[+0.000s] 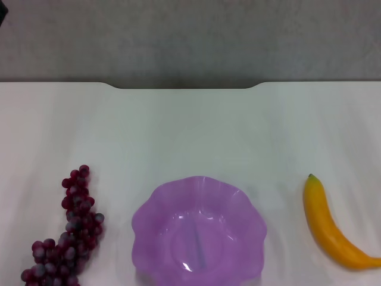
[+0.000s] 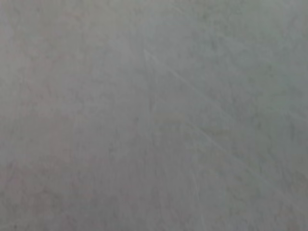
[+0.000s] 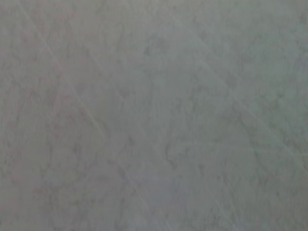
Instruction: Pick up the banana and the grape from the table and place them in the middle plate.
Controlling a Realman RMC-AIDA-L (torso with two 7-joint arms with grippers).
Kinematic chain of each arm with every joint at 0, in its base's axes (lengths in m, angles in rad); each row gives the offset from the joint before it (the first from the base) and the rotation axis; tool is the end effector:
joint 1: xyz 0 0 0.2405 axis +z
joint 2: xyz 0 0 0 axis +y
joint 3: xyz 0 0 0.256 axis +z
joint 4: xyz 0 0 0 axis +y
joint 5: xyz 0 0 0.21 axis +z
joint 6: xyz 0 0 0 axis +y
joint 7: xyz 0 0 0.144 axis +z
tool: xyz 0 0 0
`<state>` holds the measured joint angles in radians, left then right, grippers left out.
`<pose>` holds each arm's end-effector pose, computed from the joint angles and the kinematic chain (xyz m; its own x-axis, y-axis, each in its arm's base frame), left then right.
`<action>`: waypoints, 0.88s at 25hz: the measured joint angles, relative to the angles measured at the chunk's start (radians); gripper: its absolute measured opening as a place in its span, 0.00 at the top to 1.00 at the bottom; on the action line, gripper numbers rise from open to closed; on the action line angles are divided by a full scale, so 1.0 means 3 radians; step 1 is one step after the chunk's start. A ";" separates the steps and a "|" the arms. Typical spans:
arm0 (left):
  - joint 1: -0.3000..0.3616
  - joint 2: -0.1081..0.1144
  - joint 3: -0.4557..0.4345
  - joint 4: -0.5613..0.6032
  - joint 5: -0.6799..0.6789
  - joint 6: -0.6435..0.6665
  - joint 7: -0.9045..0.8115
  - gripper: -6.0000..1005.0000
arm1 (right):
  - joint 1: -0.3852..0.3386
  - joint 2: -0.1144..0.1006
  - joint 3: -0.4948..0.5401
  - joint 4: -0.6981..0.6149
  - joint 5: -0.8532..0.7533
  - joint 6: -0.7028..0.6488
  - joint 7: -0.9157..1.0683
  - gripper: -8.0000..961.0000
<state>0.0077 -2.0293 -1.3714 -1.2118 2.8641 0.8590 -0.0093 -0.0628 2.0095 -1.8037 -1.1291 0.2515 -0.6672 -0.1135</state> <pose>-0.2246 0.3193 0.0925 0.6428 -0.4372 0.6290 0.6624 -0.0952 -0.7431 0.2830 0.3081 0.0570 0.8337 0.1431 -0.5333 -0.5297 -0.0655 -0.8457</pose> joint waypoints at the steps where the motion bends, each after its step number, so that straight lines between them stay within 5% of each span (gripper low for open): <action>1: 0.0000 0.0000 0.0000 0.0000 -0.0001 0.0000 0.0000 0.14 | 0.0000 0.0000 0.0000 0.0000 0.0000 0.0000 0.0000 0.21; 14: 0.0044 -0.0002 0.0000 -0.0143 -0.0014 -0.0261 0.0003 0.14 | -0.0004 0.0000 0.0005 -0.0086 0.0016 0.0208 0.0000 0.21; 22: 0.0224 -0.0010 -0.0114 -0.0888 -0.0053 -0.1605 0.0035 0.14 | -0.0032 0.0000 0.0091 -0.0431 0.0030 0.0898 0.0045 0.21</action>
<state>0.0750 -2.0323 -1.4057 -1.4781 2.8482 0.3776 0.0013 -0.0723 2.0095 -1.7764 -1.2584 0.2606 -0.3979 -0.0999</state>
